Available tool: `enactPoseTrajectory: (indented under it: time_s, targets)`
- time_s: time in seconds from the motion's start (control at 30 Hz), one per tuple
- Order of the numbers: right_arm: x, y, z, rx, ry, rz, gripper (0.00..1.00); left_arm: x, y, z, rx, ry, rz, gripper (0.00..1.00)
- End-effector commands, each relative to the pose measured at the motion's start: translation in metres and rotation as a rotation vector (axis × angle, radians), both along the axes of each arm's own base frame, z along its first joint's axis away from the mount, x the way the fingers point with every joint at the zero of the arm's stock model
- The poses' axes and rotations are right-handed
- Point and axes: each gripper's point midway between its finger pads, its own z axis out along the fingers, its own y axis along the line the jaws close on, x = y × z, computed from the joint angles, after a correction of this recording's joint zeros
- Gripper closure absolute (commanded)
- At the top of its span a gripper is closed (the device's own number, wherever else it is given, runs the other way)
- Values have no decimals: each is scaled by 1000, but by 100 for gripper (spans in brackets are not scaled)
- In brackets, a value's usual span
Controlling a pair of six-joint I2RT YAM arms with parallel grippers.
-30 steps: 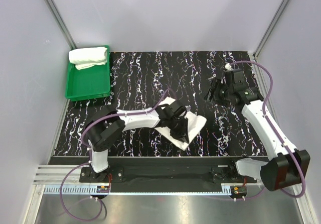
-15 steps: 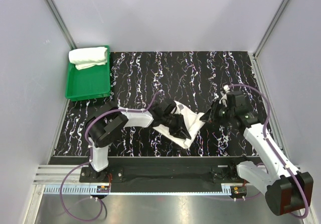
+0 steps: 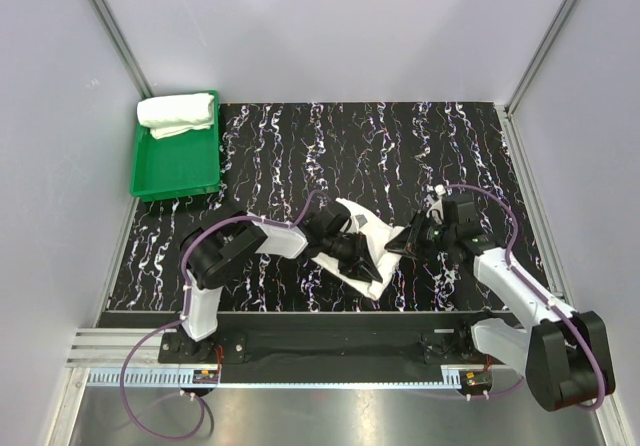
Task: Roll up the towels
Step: Roll the towel
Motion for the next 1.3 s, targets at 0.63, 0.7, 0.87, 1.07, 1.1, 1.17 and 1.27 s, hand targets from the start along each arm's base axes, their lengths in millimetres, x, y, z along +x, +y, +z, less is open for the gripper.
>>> enactPoseTrajectory:
  time_s: [0.63, 0.7, 0.87, 1.07, 1.1, 1.17, 1.27]
  targets:
    - [34, -6, -76, -99, 109, -80, 82, 8, 16, 8, 4, -55, -2, 78]
    - [36, -7, -79, -111, 110, -82, 82, 8, 23, 5, 52, -84, -12, 69]
    - [37, -9, -85, -127, 125, -88, 82, 29, 39, 18, 210, -276, -1, 52]
    - [38, -9, -87, -131, 127, -89, 82, 48, 53, 53, 396, -638, -56, 47]
    - [39, -9, -87, -132, 128, -88, 82, 48, 58, 55, 427, -682, -84, 47]
    - [39, -8, -87, -132, 129, -86, 82, 50, 55, 70, 461, -802, -83, 47]
    - [39, -9, -89, -138, 133, -86, 82, 44, 49, 87, 485, -954, -109, 50]
